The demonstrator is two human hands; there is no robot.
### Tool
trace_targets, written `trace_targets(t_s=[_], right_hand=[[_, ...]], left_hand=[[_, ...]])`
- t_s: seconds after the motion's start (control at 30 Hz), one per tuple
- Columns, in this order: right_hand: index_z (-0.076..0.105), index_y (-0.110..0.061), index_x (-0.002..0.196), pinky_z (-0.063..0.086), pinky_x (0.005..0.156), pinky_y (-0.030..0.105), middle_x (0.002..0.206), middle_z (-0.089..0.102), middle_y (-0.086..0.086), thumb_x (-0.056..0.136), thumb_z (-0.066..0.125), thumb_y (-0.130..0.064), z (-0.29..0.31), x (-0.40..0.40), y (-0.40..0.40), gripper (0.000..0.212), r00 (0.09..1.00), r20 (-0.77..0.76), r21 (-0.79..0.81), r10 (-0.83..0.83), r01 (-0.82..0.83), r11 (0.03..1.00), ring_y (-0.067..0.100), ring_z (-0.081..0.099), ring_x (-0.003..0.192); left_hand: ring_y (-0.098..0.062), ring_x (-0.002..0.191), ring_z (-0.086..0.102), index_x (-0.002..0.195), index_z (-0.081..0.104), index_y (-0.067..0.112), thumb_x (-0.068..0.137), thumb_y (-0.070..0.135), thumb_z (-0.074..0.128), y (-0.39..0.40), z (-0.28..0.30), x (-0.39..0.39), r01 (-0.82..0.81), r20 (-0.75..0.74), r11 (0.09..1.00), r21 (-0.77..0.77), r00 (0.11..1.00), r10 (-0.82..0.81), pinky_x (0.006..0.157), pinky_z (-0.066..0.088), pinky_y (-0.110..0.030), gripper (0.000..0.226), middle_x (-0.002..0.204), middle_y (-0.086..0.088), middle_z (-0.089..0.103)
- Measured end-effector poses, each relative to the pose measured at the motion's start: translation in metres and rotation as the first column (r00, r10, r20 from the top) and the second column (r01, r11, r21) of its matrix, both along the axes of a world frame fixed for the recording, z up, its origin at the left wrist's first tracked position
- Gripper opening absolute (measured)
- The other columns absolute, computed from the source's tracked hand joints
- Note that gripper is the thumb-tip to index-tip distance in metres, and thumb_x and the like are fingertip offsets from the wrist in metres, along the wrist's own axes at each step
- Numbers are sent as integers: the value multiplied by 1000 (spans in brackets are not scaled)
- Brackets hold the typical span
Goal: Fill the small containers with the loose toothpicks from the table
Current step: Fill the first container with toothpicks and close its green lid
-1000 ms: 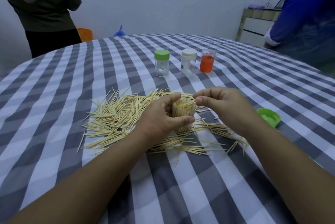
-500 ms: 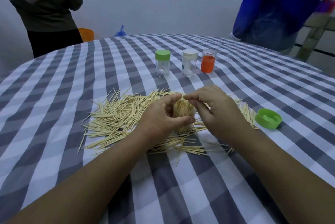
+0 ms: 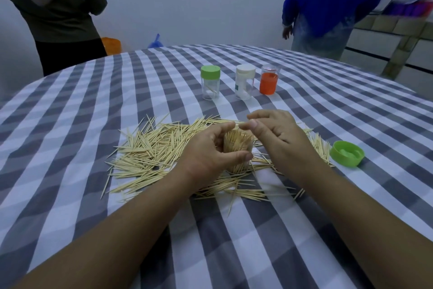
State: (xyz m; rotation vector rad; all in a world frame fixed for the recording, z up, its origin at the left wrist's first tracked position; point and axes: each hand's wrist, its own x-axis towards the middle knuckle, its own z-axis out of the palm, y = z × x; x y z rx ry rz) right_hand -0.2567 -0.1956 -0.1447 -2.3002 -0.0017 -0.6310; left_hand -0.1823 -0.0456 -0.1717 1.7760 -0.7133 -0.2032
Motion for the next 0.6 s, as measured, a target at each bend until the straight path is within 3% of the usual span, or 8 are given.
trace_targets(t_s=[0.1, 0.27, 0.37, 0.5, 0.53, 0.6], right_hand=[[62, -47, 110, 21, 110, 45, 118, 47, -24, 89, 27, -54, -1, 1, -1, 42, 996, -89, -130, 13, -25, 991, 0, 28, 126], [57, -45, 117, 25, 110, 47, 118, 46, -28, 89, 26, -57, -1, 2, -4, 44, 999, -47, -48, 9, -12, 999, 2, 32, 126], [63, -40, 112, 24, 110, 45, 118, 48, -26, 92, 27, -55, 1, 2, -6, 45, 988, -148, -78, 44, -56, 995, 2, 33, 126], [61, -37, 116, 38, 98, 23, 125, 56, -16, 99, 43, -30, 14, -6, -17, 26, 949, -279, 145, 144, -107, 984, -3, 49, 114], [60, -41, 114, 42, 98, 27, 126, 57, -15, 98, 47, -22, 18, -10, -25, 28, 934, -329, 146, 138, -94, 985, -1, 52, 112], [57, -49, 110, 48, 97, 37, 130, 54, -14, 95, 48, -11, 25, -15, -39, 42, 869, -494, -45, 28, -58, 997, 12, 57, 111]], left_hand=[[4, 75, 63, 125, 59, 20, 65, 18, 85, 1, 2, -2, 0, 7, 1000, 1, 1000, 0, 72, 48, -11, 66, 95, 10, 70], [-2, 93, 65, 132, 53, 17, 64, 21, 86, 0, 3, -3, -15, 16, 1000, 16, 1000, 15, 85, 51, -16, 75, 109, 5, 66], [-5, 95, 64, 132, 53, 17, 63, 22, 86, 0, 4, -3, -17, 17, 1000, 15, 1000, 17, 84, 51, -16, 77, 114, 5, 65], [-9, 101, 66, 133, 52, 17, 58, 28, 86, 0, 3, -2, -10, -22, 1000, 8, 1000, 10, 92, 52, -28, 83, 115, 1, 66], [-10, 103, 66, 132, 52, 18, 58, 28, 86, 0, 3, -2, -10, -27, 1000, 9, 1000, 10, 95, 52, -31, 83, 115, 0, 67], [-10, 105, 65, 132, 53, 18, 59, 26, 86, 0, 4, -3, -12, -27, 1000, 12, 1000, 12, 97, 51, -32, 81, 116, -1, 66]])
